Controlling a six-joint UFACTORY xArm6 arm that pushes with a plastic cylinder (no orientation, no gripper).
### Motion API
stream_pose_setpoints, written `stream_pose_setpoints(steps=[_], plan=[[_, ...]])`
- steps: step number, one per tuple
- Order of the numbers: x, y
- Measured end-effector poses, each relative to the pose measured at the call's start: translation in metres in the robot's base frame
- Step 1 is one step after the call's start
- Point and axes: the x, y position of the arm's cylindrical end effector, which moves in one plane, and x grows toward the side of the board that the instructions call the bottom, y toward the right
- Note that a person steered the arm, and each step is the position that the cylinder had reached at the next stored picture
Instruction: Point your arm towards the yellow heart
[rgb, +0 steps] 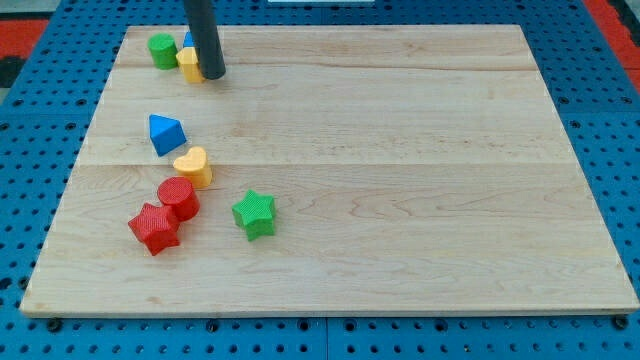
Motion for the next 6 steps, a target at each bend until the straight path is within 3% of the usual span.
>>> stream_pose_setpoints(steps=[2,3,4,6], plan=[[0.010,-0.001],[0.020,0.041],[0.090,0.062],[0.114,0.001]])
